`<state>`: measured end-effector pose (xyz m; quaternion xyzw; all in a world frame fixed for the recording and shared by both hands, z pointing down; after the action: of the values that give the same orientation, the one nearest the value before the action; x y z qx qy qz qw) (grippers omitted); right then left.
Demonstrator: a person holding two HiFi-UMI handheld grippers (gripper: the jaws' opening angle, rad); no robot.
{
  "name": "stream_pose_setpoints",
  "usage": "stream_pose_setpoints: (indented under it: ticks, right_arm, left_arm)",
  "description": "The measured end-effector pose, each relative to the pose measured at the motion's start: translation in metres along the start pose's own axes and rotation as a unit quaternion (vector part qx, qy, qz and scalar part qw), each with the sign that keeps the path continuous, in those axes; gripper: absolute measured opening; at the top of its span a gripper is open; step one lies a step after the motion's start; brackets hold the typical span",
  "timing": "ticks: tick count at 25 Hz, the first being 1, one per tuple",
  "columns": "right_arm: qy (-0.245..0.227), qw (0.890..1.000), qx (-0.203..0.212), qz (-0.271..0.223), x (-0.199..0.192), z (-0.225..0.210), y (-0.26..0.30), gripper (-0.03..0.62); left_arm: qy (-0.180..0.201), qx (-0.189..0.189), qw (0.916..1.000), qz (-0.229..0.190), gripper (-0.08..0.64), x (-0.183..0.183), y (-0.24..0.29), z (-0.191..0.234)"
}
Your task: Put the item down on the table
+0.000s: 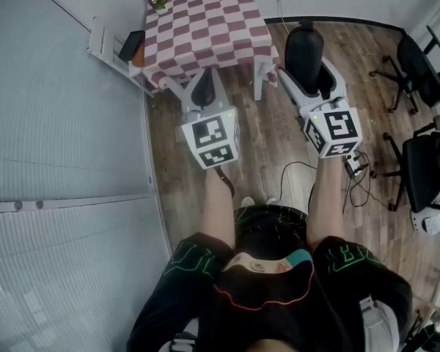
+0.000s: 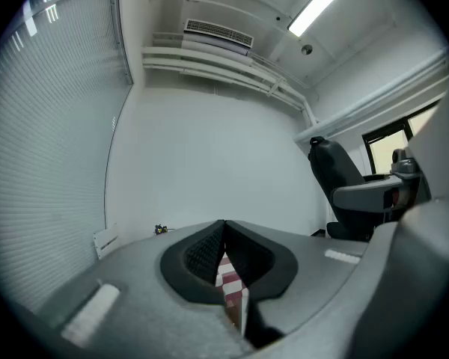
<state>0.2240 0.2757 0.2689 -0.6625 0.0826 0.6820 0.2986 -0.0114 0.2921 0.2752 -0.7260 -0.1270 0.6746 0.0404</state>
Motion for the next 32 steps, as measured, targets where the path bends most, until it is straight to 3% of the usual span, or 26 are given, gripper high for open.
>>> stream_pose_setpoints:
  ticks: [6,22,32]
  right_arm:
    - [0.038,0.999,-0.022,-0.007,0.004,0.012,0.002,0.351]
    - [0.006,1.000,-0.003,0.000,0.012,0.035,0.018,0.351]
    - [-0.006,1.000,-0.016,0.004,0.009,0.056,0.028,0.351]
  left_arm:
    - [-0.008,0.003,1.0000,0.002,0.009,0.002,-0.015,0.013]
    - [-0.031,0.002,0.9995,-0.009,0.009,0.004,-0.017,0.043]
    - [-0.039,0.001,0.9991,-0.018,0.009,-0.004,-0.021,0.074]
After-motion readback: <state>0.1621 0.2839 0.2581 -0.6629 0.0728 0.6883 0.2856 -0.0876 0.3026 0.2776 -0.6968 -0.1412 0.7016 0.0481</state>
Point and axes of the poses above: the fingertips, and each gripper's own axes: y forward along the fingers, z to its left, x out of its top, the point moved 8 cm from there along -y, backward along the fingers, and after that the axes turned 14 degrees about -z, right-handed, at the moved point
